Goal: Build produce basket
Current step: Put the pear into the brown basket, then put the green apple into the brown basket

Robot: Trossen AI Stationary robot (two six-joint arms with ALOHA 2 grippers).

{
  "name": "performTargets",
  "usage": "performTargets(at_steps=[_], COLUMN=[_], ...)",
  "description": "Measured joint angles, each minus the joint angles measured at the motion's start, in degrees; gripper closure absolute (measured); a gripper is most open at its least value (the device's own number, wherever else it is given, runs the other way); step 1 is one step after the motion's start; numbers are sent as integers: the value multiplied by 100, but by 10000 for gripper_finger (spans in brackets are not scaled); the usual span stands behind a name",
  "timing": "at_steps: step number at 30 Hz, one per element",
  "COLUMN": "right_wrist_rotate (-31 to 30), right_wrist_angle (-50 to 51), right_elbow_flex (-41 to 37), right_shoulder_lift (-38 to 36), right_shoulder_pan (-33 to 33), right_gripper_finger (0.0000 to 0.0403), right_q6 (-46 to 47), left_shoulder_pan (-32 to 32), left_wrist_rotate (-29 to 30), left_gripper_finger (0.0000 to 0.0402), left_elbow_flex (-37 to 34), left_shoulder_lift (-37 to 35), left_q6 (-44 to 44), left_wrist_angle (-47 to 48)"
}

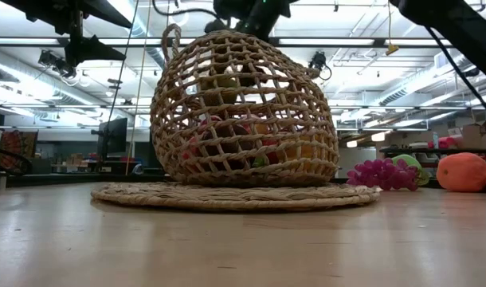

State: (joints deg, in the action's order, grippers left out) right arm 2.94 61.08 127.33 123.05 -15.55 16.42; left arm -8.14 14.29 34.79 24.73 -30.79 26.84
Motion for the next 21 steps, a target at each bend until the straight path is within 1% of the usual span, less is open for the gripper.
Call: performTargets(at_steps=[5, 8, 11, 13, 19, 21], right_wrist_rotate=[-15, -24, 27, 28, -31, -133], right_wrist_angle=[293, 311, 423, 515, 1501, 1467], right_elbow_flex=[-2, -2, -2, 71, 775, 586], right_shoulder_lift=[93, 82, 55, 27, 7, -274], right_shoulder_pan=[-47, -40, -43, -48, -164, -259], right_gripper_finger=[48, 29, 8, 10, 12, 12], right_q6=[-472, -809, -921, -936, -1168, -1114], left_shoulder_pan=[0, 1, 1, 1, 2, 2], left_wrist_rotate=[1, -1, 0, -1, -1, -1], left_gripper_finger=[44, 44, 44, 44, 44, 44], left_elbow_flex=[0, 0, 0, 0, -2, -2], left_shoulder_lift=[2, 2, 2, 0, 0, 0], left_q6=[0, 0, 0, 0, 0, 0], left_wrist_angle=[4, 2, -1, -1, 3, 1])
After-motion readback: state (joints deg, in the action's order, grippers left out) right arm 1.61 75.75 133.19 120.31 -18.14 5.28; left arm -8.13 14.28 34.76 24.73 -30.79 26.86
